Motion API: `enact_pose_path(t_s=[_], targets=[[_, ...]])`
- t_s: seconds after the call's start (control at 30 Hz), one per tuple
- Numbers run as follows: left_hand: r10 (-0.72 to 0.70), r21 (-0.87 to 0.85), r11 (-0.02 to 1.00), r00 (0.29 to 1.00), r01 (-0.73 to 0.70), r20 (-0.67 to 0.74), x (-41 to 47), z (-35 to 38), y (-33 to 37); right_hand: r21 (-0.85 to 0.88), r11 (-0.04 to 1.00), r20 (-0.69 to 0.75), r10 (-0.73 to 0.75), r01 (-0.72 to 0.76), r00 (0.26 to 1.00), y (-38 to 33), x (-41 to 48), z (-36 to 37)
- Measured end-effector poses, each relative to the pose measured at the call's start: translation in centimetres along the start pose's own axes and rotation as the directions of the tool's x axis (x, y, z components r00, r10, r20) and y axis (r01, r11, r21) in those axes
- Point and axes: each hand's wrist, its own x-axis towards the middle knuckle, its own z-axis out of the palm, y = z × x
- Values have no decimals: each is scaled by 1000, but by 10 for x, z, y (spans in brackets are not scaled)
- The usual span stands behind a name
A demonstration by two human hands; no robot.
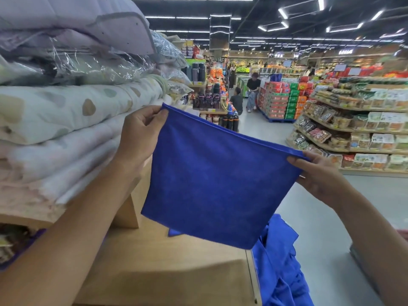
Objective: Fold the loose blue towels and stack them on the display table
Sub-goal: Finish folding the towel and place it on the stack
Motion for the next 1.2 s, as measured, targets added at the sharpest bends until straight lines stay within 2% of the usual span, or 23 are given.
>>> enact_pose_path(t_s=[0.1,0.23,0.37,0.5,0.7,0.8,0.9,1.0,1.1,1.2], targets=[[43,-6,999,999,-43,-26,-24,-14,7,9,998,19,-62,61,998,-6,-11,-5],[116,-15,993,992,-118,-57,-50,-38,14,-36,984,112,-172,177,979,-14,-26,-8],[84,10,996,994,-84,-72,-71,-62,10,-43,975,172,-210,220,963,-13,-38,-8],[-14,-3,1000,998,14,-64,-96,-88,-7,-70,984,214,-146,164,966,9,-47,-2],[-188,-6,982,982,188,-5,-172,-127,-55,-150,988,255,65,-27,965,76,-68,24],[-342,4,939,938,343,45,-206,-137,-81,-236,966,244,168,-109,955,113,-71,29],[-465,-10,885,885,465,13,-221,-139,-106,-318,934,213,239,-164,947,149,-65,28],[-527,-4,850,850,527,-10,-215,-135,-132,-328,924,220,276,-196,936,170,-54,28],[-554,20,829,826,559,-100,-197,-131,-160,-346,918,241,287,-194,927,174,-39,34],[-544,62,830,830,554,-123,-167,-124,-182,-399,903,181,248,-159,952,171,-18,43]])
